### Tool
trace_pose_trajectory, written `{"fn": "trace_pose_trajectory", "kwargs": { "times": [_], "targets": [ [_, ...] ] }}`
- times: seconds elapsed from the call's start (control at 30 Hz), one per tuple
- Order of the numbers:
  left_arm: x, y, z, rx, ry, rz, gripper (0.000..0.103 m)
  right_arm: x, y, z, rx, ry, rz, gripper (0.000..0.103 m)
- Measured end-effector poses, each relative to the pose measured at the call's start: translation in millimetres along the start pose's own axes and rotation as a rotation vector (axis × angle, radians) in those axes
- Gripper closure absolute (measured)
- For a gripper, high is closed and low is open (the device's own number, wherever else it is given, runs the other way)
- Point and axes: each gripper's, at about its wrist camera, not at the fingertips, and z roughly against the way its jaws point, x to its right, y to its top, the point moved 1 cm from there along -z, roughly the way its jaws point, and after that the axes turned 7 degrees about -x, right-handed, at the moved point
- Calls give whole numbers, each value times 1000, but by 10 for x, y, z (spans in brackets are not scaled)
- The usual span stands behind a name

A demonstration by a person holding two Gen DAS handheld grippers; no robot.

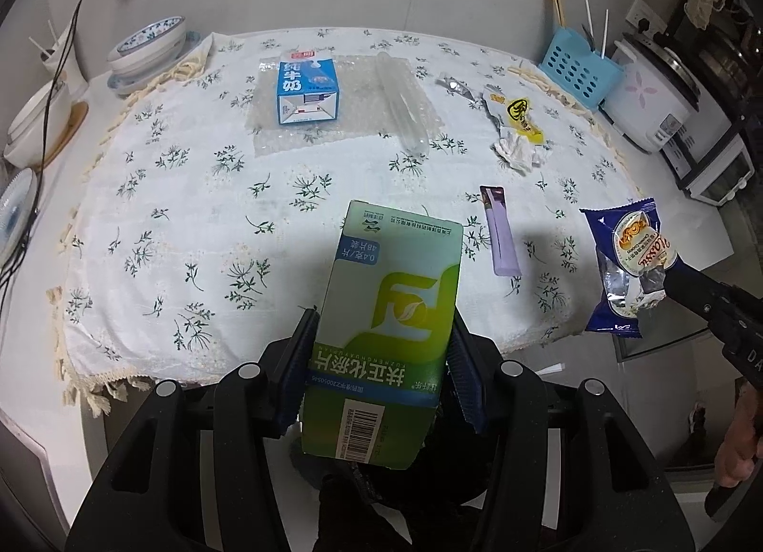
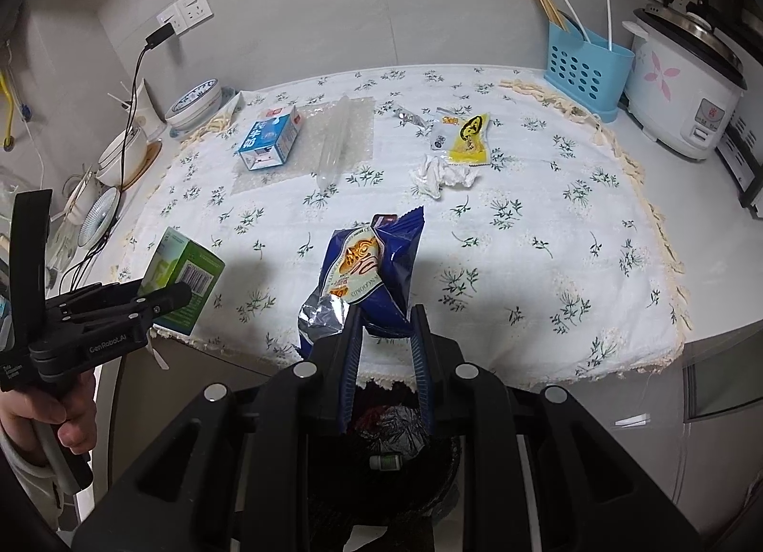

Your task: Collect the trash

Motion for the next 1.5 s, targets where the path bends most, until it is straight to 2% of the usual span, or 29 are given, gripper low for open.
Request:
{"fn": "trace_pose_trajectory", "kwargs": {
  "times": [0.2, 0.73, 0.9, 1.2, 1.5],
  "targets": [
    [13, -186, 52, 0, 2, 6, 52, -86, -171, 34, -6, 21, 14, 83],
    [81, -775, -90, -65, -3, 5, 52, -219, -716, -31, -72, 59, 61, 83],
    [96, -906, -287, -86, -3, -2, 52, -190, -886, -225, -108, 65, 55, 83],
    [135, -1084, -778, -157, -16, -26, 52, -13, -1134, -687, -198, 26, 25, 83],
    [240, -1177, -1085, -181, -31, -63, 52, 104, -1250, -1049, -269, -36, 0, 83]
  ]
}}
